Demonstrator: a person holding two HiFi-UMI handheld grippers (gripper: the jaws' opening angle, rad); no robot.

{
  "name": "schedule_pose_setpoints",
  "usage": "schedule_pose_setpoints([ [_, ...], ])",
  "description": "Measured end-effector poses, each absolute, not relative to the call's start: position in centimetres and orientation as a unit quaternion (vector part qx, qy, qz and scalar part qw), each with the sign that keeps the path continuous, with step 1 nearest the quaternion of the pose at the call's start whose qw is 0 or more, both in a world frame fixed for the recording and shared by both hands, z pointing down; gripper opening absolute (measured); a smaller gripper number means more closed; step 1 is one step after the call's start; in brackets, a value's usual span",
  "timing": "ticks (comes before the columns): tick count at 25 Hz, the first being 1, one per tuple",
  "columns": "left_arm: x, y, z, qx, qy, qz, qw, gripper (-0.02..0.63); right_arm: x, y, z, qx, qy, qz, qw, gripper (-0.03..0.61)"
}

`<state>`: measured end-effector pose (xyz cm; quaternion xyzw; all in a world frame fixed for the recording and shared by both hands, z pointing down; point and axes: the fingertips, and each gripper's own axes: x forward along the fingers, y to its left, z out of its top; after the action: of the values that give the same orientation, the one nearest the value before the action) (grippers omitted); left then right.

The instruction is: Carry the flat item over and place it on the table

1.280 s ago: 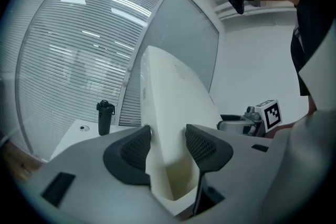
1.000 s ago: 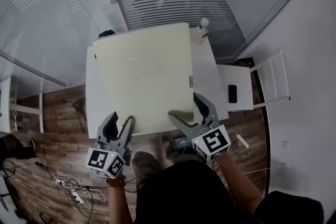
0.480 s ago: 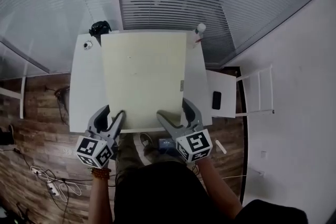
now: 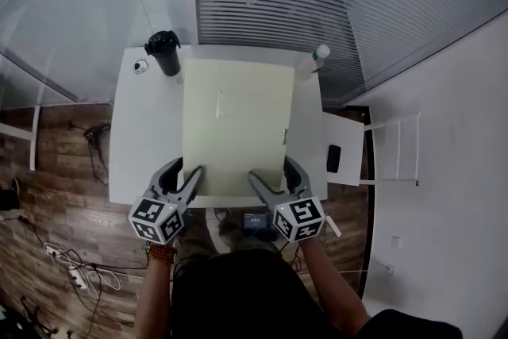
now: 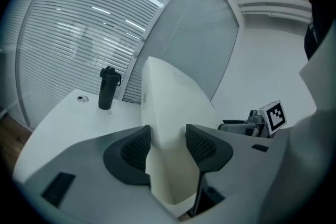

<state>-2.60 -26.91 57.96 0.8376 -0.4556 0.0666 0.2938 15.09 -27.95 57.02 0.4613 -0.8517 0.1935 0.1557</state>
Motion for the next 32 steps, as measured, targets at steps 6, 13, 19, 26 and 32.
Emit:
schedule_pose_setpoints([
  [6, -3.5, -28.9, 61.3, 0.816, -0.471, 0.077, 0.326, 0.212, 14.3, -29.8, 60.5, 0.469, -0.834, 0.243, 0.159, 0.393],
  [13, -5.3, -30.2, 64.6, 0.798, -0.474, 0.072, 0.365, 0.212, 12.4, -31.4, 63.6, 0.471, -0.825, 0.266, 0.166, 0.393],
  [19, -6.5, -31.3, 67.2, 0.785, -0.475, 0.071, 0.391, 0.212, 11.2, -32.9, 65.7, 0.462, -0.823, 0.275, 0.183, 0.393],
  [26, -8.4, -33.0, 70.1, 0.774, -0.47, 0.074, 0.419, 0.212, 9.2, -34.8, 68.2, 0.464, -0.816, 0.281, 0.199, 0.393],
  [32, -9.3, -33.7, 72.2, 0.759, -0.471, 0.073, 0.443, 0.212, 8.4, -35.7, 70.4, 0.463, -0.805, 0.307, 0.207, 0.393],
])
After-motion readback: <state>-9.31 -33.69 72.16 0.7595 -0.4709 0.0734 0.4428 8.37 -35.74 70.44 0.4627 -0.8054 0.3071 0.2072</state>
